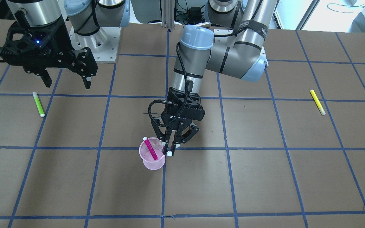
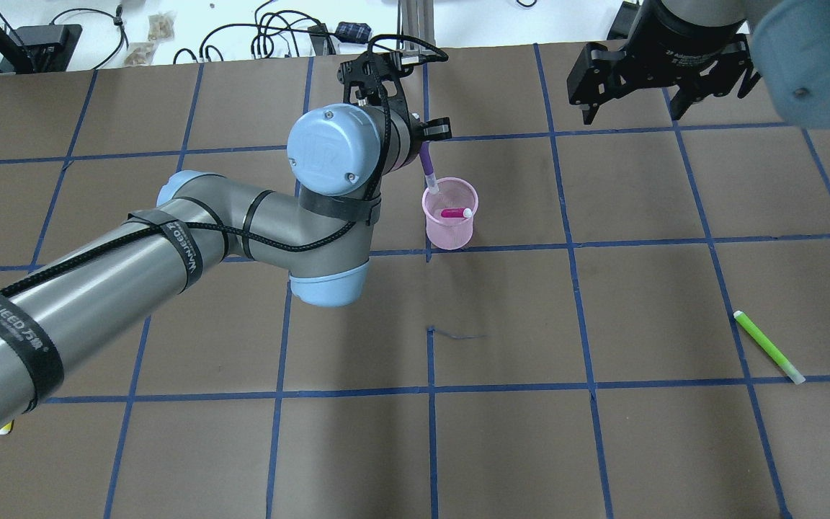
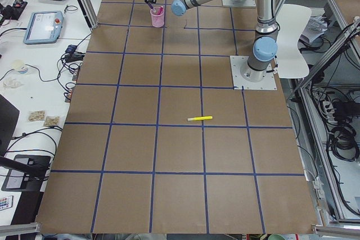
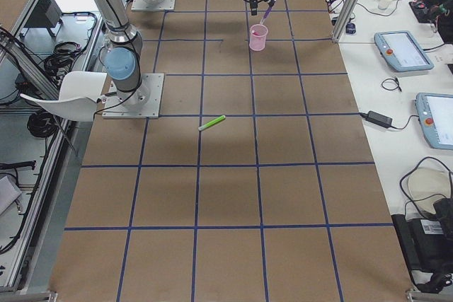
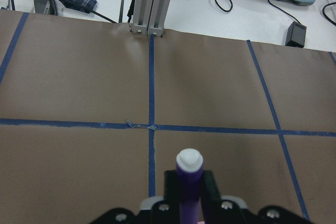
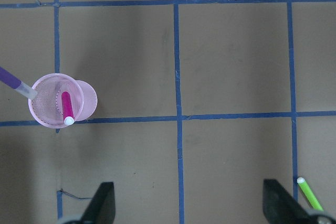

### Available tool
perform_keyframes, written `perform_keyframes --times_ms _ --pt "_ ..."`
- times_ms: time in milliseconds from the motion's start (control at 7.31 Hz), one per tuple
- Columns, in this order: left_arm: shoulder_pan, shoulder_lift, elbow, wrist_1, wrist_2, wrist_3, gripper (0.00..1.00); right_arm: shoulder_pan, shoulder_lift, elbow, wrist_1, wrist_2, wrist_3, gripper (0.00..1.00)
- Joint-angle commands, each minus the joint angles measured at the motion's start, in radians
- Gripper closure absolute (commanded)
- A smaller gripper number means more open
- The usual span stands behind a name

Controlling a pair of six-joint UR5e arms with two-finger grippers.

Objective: Insert purple and pink pens into pink cup

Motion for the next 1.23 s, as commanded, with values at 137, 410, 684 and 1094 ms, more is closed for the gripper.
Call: perform_keyframes --times_ms 137,410,684,1094 --pt "-0.012 -0.011 0.0 0.008 -0.006 -0.012 1.0 0.001 0.0 0.004 0.001 0.001 0.006 0.0" --pt "-0.013 -0.011 -0.012 0.005 -0.001 -0.008 1.0 0.001 0.0 0.016 -0.001 0.003 0.003 0.0" --pt "-0.013 -0.013 -0.012 0.004 -0.007 -0.008 1.0 0.001 0.0 0.016 -0.001 0.001 -0.002 0.0" --pt "-0.023 -0.021 -0.021 0.001 -0.007 -0.008 1.0 0.001 0.0 0.018 -0.001 0.003 0.003 0.0"
